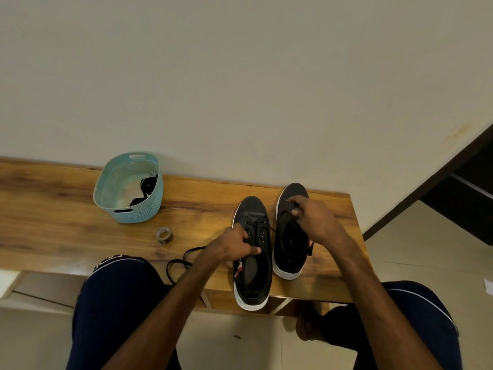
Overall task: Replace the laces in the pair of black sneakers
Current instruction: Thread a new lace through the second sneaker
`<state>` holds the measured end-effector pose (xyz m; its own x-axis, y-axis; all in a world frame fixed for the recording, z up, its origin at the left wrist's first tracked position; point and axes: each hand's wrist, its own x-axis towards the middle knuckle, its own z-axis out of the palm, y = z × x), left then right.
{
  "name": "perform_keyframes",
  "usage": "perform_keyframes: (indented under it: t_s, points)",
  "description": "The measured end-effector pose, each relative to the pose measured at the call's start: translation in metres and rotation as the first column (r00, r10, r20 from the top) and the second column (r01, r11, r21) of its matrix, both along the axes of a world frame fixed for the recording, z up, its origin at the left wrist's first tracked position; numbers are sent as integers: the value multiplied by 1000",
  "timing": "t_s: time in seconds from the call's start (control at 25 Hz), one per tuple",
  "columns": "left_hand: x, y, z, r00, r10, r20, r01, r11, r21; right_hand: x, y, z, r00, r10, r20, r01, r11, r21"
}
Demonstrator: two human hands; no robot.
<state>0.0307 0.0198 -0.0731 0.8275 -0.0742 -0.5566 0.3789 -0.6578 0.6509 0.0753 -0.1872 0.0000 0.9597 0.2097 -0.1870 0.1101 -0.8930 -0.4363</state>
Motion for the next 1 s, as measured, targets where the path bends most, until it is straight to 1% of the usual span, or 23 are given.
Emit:
perform_keyframes:
  t_s: [0.04, 0.12, 0.2, 0.28, 0.4, 0.48, 0.56, 0.6, 0.68, 0.76, 0.8, 0.92, 1.0]
  points:
    - [0, -2, 0, 1000, -6, 13, 6, 1000, 24, -1, -1, -2, 1000, -13, -6, 13, 999, -35]
    - [-1, -7, -3, 991, 4, 130, -19, 993, 116, -3, -2, -6, 999, -36, -21, 35, 998, -45]
    - [-2, -12, -3, 974, 21, 227, -63, 982, 179, -3, 0, -7, 997, -41, -65, 41, 999, 5]
    - [-1, -15, -2, 961, 33, 275, -92, 975, 204, -2, 2, -7, 996, -18, -84, 24, 998, 65]
    - [-2, -16, 0, 944, 69, 321, -139, 970, 200, -2, 6, -9, 998, 18, -63, -7, 986, 165]
    - [-1, -13, -2, 935, 156, 320, -210, 968, 141, -1, 8, -12, 997, 36, -75, -15, 965, 262]
    - [1, -10, -7, 925, 256, 282, -283, 957, 61, -2, 13, -16, 991, 35, -132, 22, 915, 404]
    - [2, -8, -9, 919, 300, 255, -315, 949, 19, -3, 18, -22, 987, 27, -157, 47, 893, 448]
    - [3, -4, -11, 911, 355, 210, -353, 934, -45, -5, 30, -38, 988, 6, -152, 62, 897, 437]
    - [3, -1, -11, 903, 391, 176, -383, 920, -84, -8, 44, -54, 997, 14, -72, 12, 933, 359]
    - [3, -1, -11, 899, 407, 162, -396, 913, -101, -8, 50, -61, 999, 16, -36, -3, 938, 348]
    - [3, -1, -11, 891, 433, 136, -418, 899, -129, -8, 60, -75, 1000, 4, 8, -6, 916, 400]
    - [4, -1, -11, 887, 442, 134, -427, 895, -130, -8, 62, -79, 1000, -5, 16, -2, 914, 406]
